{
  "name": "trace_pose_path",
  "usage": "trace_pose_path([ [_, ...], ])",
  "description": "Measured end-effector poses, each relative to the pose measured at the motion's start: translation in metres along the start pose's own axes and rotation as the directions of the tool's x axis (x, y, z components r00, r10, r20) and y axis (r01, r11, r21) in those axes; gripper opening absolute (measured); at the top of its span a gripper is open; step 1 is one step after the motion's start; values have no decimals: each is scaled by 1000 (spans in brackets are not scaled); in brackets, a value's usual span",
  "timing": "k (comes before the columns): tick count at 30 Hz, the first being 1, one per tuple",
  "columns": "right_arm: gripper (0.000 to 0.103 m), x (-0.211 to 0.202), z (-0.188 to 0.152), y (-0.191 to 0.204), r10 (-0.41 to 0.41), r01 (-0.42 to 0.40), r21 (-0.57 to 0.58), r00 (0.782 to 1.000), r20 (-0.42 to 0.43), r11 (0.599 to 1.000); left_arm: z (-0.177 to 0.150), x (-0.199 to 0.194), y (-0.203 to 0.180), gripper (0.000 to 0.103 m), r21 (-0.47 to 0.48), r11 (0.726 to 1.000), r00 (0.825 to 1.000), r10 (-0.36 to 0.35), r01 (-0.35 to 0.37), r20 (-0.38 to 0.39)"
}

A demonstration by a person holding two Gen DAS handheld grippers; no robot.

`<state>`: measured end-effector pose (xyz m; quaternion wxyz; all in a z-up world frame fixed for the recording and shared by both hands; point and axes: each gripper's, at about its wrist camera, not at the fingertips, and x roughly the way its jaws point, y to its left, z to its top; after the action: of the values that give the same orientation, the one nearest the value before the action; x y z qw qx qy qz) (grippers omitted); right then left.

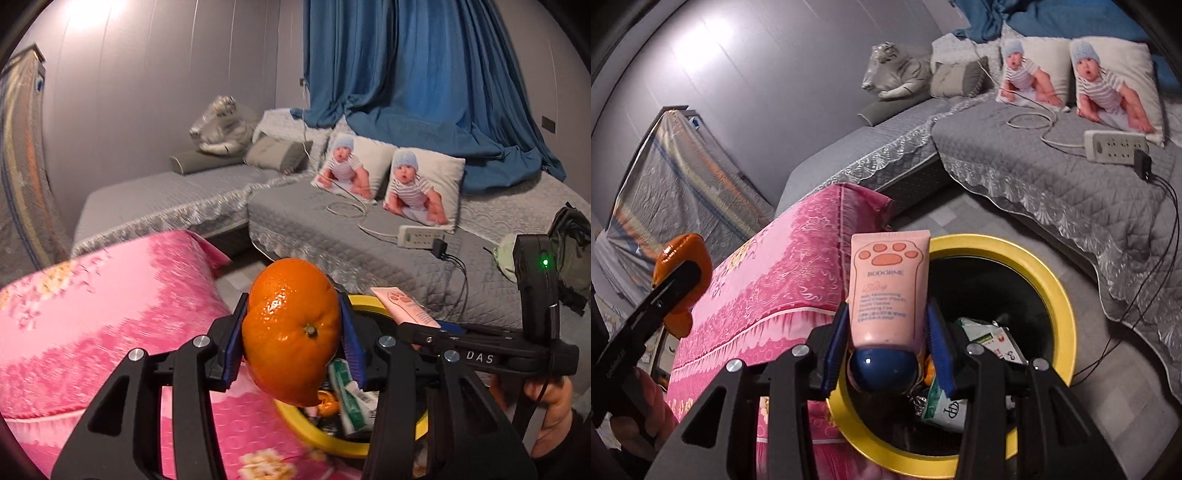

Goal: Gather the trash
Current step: 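Carry the tangerine and paw-print tube over the yellow-rimmed bin with both tools, then open both tools to drop the tangerine and tube into the bin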

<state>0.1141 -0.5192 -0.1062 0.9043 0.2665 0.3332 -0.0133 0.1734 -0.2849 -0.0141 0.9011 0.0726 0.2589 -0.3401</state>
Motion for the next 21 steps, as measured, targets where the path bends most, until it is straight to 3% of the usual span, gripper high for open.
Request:
trace_pose_path([
  [9,39,1,-2,-30,-37,37,44,999,-6,998,-12,38,-19,43,-11,1000,999,-13,13,-44],
  [21,39,10,-6,-40,-63,65,64,997,-38,996,-22,63,-17,44,-40,999,997,-8,5,-80],
])
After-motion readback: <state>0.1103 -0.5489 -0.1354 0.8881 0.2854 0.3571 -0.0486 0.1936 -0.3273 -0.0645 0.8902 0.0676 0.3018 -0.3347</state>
